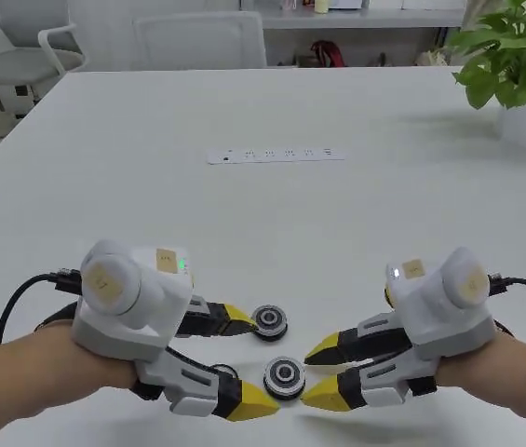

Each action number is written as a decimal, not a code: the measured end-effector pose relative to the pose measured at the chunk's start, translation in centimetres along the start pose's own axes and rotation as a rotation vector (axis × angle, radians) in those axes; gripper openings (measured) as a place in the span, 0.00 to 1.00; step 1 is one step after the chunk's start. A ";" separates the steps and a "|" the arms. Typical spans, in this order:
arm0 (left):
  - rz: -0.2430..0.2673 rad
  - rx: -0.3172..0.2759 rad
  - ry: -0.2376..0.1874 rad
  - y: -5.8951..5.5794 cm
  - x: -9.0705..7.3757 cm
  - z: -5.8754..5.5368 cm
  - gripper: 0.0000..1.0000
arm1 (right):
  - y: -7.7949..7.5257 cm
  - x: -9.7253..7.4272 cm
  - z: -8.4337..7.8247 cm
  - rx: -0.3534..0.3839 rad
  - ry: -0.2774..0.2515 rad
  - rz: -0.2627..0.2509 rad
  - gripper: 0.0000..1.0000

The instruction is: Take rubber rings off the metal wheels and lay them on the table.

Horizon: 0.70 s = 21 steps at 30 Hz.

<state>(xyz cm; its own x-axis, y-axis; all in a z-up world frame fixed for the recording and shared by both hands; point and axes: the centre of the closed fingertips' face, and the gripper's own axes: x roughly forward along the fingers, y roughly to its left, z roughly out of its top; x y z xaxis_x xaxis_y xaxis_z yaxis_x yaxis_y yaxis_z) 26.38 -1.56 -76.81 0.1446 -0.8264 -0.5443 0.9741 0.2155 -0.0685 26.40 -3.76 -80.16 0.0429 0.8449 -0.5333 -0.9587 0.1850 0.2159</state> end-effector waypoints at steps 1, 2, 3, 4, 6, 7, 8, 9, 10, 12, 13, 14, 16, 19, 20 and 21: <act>-0.001 0.000 0.001 0.0 0.1 0.0 0.55 | 0.0 0.0 0.0 0.000 0.000 0.000 0.28; -0.002 0.001 0.001 0.0 0.1 0.1 0.55 | 0.0 0.0 0.0 0.000 0.000 0.000 0.28; -0.002 0.001 0.001 0.0 0.2 0.1 0.54 | 0.0 0.0 0.0 0.000 0.000 0.000 0.28; -0.003 0.001 0.001 -0.1 0.3 0.1 0.54 | 0.0 0.0 0.0 0.000 -0.001 0.000 0.28; -0.006 -0.005 0.002 -0.1 0.4 0.2 0.53 | 0.0 0.0 0.0 -0.001 -0.001 0.000 0.28; -0.007 -0.005 0.004 -0.1 0.4 0.1 0.52 | 0.0 0.0 0.1 0.000 -0.003 -0.001 0.28; -0.007 -0.005 0.005 -0.1 0.5 0.1 0.51 | 0.0 0.0 0.1 0.000 -0.004 -0.001 0.28; -0.007 -0.004 0.008 0.0 0.5 0.1 0.51 | 0.0 0.0 0.1 0.000 -0.004 -0.001 0.28; -0.008 -0.005 0.010 0.0 0.6 0.1 0.50 | 0.0 0.0 0.1 0.000 -0.004 -0.001 0.28; -0.011 -0.006 0.012 -0.1 0.7 0.0 0.49 | 0.1 0.0 0.1 0.000 -0.004 0.000 0.28; -0.013 -0.005 0.013 -0.1 0.7 0.0 0.49 | 0.0 0.0 0.1 0.000 -0.004 -0.001 0.28; -0.016 -0.005 0.014 -0.2 0.8 0.0 0.48 | 0.0 0.0 0.1 0.000 -0.004 -0.001 0.28; -0.018 0.000 0.017 -0.2 0.9 -0.1 0.47 | 0.0 0.0 0.1 0.002 -0.004 -0.001 0.28; -0.021 -0.001 0.021 -0.2 1.1 -0.1 0.45 | 0.0 0.0 0.1 0.004 -0.006 -0.001 0.28; -0.022 -0.004 0.021 -0.2 1.2 -0.1 0.45 | 0.1 0.0 0.2 0.008 -0.010 0.000 0.28; -0.023 -0.006 0.021 -0.2 1.3 -0.1 0.45 | 0.1 -0.1 0.2 0.008 -0.011 0.000 0.28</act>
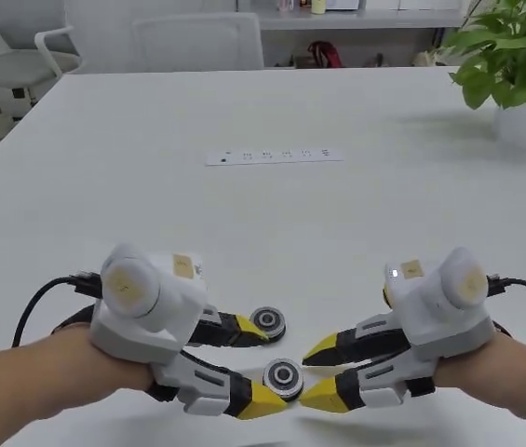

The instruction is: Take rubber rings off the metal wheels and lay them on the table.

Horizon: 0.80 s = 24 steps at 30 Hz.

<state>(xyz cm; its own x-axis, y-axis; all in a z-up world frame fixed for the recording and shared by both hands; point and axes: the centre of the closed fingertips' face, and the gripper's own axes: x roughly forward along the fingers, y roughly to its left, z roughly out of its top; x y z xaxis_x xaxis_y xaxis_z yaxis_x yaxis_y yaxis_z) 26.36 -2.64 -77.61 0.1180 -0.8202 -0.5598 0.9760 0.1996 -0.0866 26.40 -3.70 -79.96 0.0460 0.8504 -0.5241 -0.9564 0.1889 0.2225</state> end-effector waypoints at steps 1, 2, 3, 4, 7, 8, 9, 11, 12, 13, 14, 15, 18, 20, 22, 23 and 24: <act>-0.001 -0.001 0.000 -0.1 0.0 0.0 0.44 | 0.0 0.0 0.0 -0.001 0.000 0.000 0.28; -0.002 0.001 0.000 -0.1 0.1 0.0 0.44 | 0.0 0.0 0.0 -0.001 0.001 0.001 0.28; -0.004 0.001 0.001 -0.1 0.2 0.0 0.44 | 0.0 0.0 0.0 -0.001 0.000 0.001 0.28; -0.005 -0.001 0.002 -0.1 0.2 0.0 0.43 | 0.0 0.0 0.0 0.000 0.000 0.001 0.28; -0.009 0.002 0.008 -0.1 0.5 -0.1 0.41 | 0.0 0.0 0.0 0.006 -0.003 0.001 0.28; -0.010 0.001 0.008 -0.1 0.5 -0.1 0.40 | 0.0 0.0 0.0 0.005 -0.002 0.000 0.28; -0.011 -0.003 0.008 -0.2 0.6 -0.1 0.39 | 0.0 0.0 0.0 0.005 -0.001 0.000 0.28; -0.011 -0.002 0.011 -0.2 0.6 -0.2 0.38 | 0.0 0.0 -0.1 0.007 -0.002 0.001 0.28; -0.010 -0.004 0.016 -0.1 0.7 -0.3 0.37 | 0.0 0.0 -0.1 0.007 -0.001 0.001 0.28; -0.010 -0.004 0.015 -0.1 0.7 -0.3 0.36 | 0.0 0.0 -0.1 0.007 -0.001 0.000 0.28; -0.009 -0.004 0.015 -0.1 0.7 -0.3 0.35 | 0.0 0.0 -0.1 0.008 -0.001 0.001 0.28; -0.008 -0.006 0.013 -0.1 0.7 -0.3 0.34 | 0.0 0.0 -0.1 0.008 -0.001 0.001 0.28; -0.004 -0.015 0.008 0.0 0.8 -0.2 0.33 | 0.0 0.0 -0.1 0.007 0.000 0.000 0.28; -0.004 -0.015 0.009 0.0 1.0 -0.2 0.32 | 0.0 0.0 -0.1 0.008 0.001 0.000 0.28; -0.005 -0.010 0.015 -0.1 1.1 -0.3 0.31 | 0.0 0.0 -0.2 0.008 0.000 0.000 0.28; -0.004 -0.007 0.016 -0.1 1.2 -0.3 0.31 | 0.0 0.0 -0.2 0.009 0.000 0.000 0.28; -0.002 -0.005 0.017 -0.1 1.2 -0.3 0.31 | 0.0 0.0 -0.2 0.009 -0.001 0.000 0.28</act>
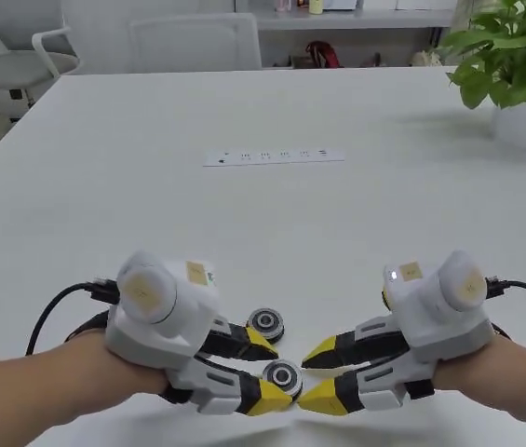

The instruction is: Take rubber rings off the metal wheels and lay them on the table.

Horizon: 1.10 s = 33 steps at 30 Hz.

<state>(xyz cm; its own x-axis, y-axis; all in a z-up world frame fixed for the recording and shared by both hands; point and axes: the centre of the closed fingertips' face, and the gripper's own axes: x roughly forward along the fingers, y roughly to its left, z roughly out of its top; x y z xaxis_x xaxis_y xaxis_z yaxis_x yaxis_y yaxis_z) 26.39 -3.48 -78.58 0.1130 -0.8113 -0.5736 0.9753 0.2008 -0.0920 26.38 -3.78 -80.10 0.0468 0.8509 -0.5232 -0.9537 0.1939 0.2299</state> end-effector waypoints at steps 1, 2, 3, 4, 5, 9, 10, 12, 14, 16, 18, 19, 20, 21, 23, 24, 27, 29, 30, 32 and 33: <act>0.004 0.001 0.001 0.0 0.1 0.0 0.31 | 0.0 0.0 0.0 0.001 -0.001 0.000 0.28; 0.006 0.000 0.003 0.1 0.1 -0.1 0.30 | 0.0 0.0 0.0 0.001 -0.001 -0.001 0.28; 0.007 0.000 0.005 0.1 0.2 -0.1 0.30 | 0.0 0.0 0.0 0.002 -0.001 -0.001 0.28; 0.008 0.000 0.007 0.1 0.2 -0.2 0.28 | 0.0 0.0 0.0 0.003 -0.001 0.000 0.28; 0.009 0.001 0.008 0.2 0.3 -0.2 0.27 | 0.0 0.0 -0.1 0.004 -0.001 0.000 0.28; 0.016 0.011 0.006 0.3 0.5 -0.3 0.23 | 0.0 0.0 -0.1 0.005 -0.001 -0.001 0.28; 0.018 0.011 0.006 0.3 0.5 -0.2 0.22 | 0.0 0.0 -0.1 0.005 -0.001 -0.001 0.28; 0.022 0.016 0.004 0.4 0.6 -0.2 0.21 | -0.1 0.0 -0.2 0.006 -0.001 -0.001 0.28; 0.023 0.021 0.007 0.3 0.6 -0.3 0.18 | -0.1 0.0 -0.2 0.006 -0.001 -0.001 0.28; 0.031 0.038 0.004 0.4 0.5 -0.4 0.17 | -0.1 0.1 -0.2 0.006 -0.001 -0.001 0.28; 0.036 0.048 0.004 0.5 0.5 -0.4 0.16 | -0.1 0.1 -0.2 0.008 -0.002 -0.001 0.28; 0.038 0.049 0.003 0.5 0.5 -0.4 0.15 | -0.1 0.1 -0.2 0.007 -0.002 -0.002 0.28; 0.042 0.044 0.002 0.6 0.5 -0.4 0.14 | -0.1 0.1 -0.1 0.006 -0.002 -0.002 0.28; 0.043 0.044 0.000 0.7 0.5 -0.4 0.14 | -0.1 0.1 -0.1 0.007 -0.003 -0.003 0.28; 0.044 0.045 -0.002 0.6 0.5 -0.4 0.14 | -0.1 0.1 -0.1 0.007 -0.003 -0.003 0.28; 0.045 0.047 -0.002 0.6 0.5 -0.4 0.14 | -0.1 0.1 -0.1 0.007 -0.004 -0.002 0.28; 0.049 0.051 -0.003 0.6 0.5 -0.4 0.14 | -0.1 0.2 -0.2 0.003 -0.002 -0.002 0.27; 0.050 0.048 -0.005 0.6 0.5 -0.4 0.14 | -0.1 0.3 -0.2 -0.002 0.000 -0.001 0.27; 0.051 0.048 -0.005 0.6 0.5 -0.4 0.14 | -0.1 0.3 -0.2 -0.006 0.002 -0.001 0.27; 0.055 0.051 -0.005 0.6 0.5 -0.4 0.14 | -0.1 0.4 -0.3 -0.013 0.005 -0.001 0.27; 0.056 0.052 -0.004 0.6 0.5 -0.4 0.14 | -0.1 0.4 -0.3 -0.015 0.005 -0.002 0.26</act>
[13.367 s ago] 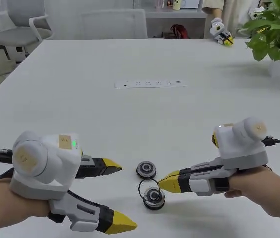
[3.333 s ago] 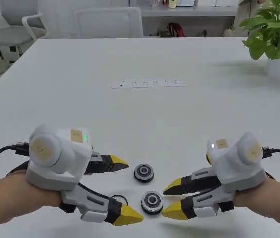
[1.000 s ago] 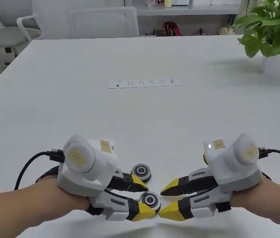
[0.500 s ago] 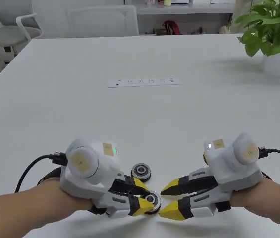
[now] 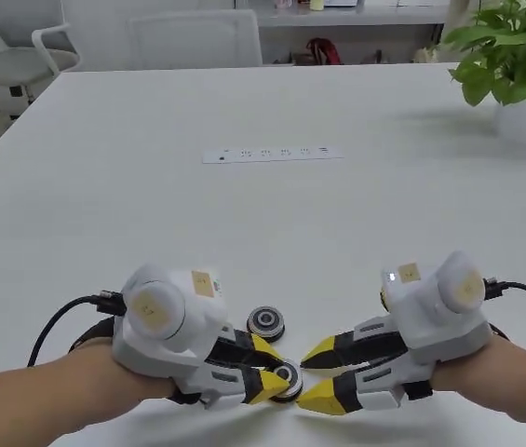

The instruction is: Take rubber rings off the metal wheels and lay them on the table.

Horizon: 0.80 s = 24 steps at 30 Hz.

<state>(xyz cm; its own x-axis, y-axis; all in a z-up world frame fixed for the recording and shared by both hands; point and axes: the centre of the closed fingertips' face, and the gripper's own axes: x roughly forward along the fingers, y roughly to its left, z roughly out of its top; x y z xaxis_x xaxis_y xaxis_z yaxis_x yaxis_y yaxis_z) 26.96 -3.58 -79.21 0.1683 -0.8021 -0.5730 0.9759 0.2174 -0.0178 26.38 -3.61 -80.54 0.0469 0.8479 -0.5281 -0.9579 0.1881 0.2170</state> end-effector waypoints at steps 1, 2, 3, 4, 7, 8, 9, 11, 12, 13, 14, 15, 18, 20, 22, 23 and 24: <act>0.000 0.001 0.000 0.0 0.0 0.0 0.14 | -0.1 0.0 0.0 -0.004 0.000 -0.003 0.26; 0.001 0.001 0.001 0.0 0.0 0.0 0.14 | -0.1 0.0 0.0 -0.006 0.000 -0.004 0.26; 0.001 0.001 0.001 0.0 0.0 0.0 0.14 | -0.1 0.1 0.0 -0.007 -0.001 -0.004 0.26; 0.002 0.001 0.000 0.1 0.0 0.0 0.14 | -0.1 0.1 0.1 -0.010 -0.002 -0.007 0.26; 0.005 -0.003 -0.004 0.1 0.0 0.0 0.14 | -0.1 0.2 0.2 -0.015 -0.003 -0.009 0.26; 0.005 -0.002 -0.003 0.1 0.0 0.0 0.14 | -0.1 0.2 0.2 -0.016 -0.003 -0.011 0.25; 0.005 0.000 -0.003 0.1 0.0 0.0 0.14 | -0.1 0.3 0.2 -0.016 -0.004 -0.012 0.25; 0.006 -0.001 -0.003 0.1 0.0 0.0 0.14 | -0.2 0.3 0.3 -0.018 -0.006 -0.013 0.25; 0.006 -0.001 -0.003 0.1 0.0 0.0 0.14 | -0.2 0.3 0.3 -0.019 -0.006 -0.014 0.24; 0.006 -0.001 -0.004 0.1 0.0 0.0 0.14 | -0.2 0.4 0.4 -0.022 -0.005 -0.015 0.24; 0.007 -0.002 -0.004 0.1 0.0 0.0 0.14 | -0.2 0.5 0.4 -0.026 -0.002 -0.014 0.24; 0.007 -0.002 -0.004 0.1 0.0 0.0 0.14 | -0.2 0.5 0.3 -0.030 0.001 -0.013 0.24; 0.007 -0.001 -0.003 0.1 0.0 0.0 0.14 | 0.0 0.7 0.1 -0.044 0.014 -0.006 0.23; 0.006 -0.001 -0.004 0.1 0.0 0.0 0.14 | -0.1 0.7 0.1 -0.059 0.019 -0.011 0.22; 0.006 -0.002 -0.005 0.1 0.0 0.0 0.14 | -0.2 0.7 0.1 -0.063 0.021 -0.012 0.21; 0.006 -0.002 -0.005 0.1 0.0 0.0 0.14 | -0.2 0.7 0.1 -0.063 0.020 -0.012 0.21; 0.006 -0.002 -0.006 0.1 0.0 0.0 0.14 | -0.3 0.7 0.1 -0.063 0.020 -0.013 0.21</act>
<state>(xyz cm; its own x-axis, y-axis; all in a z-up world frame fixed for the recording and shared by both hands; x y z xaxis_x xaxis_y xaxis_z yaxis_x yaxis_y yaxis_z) 27.08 -3.51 -79.20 0.1748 -0.8039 -0.5685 0.9747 0.2232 -0.0158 26.70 -3.00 -80.89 0.0541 0.8353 -0.5471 -0.9733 0.1665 0.1579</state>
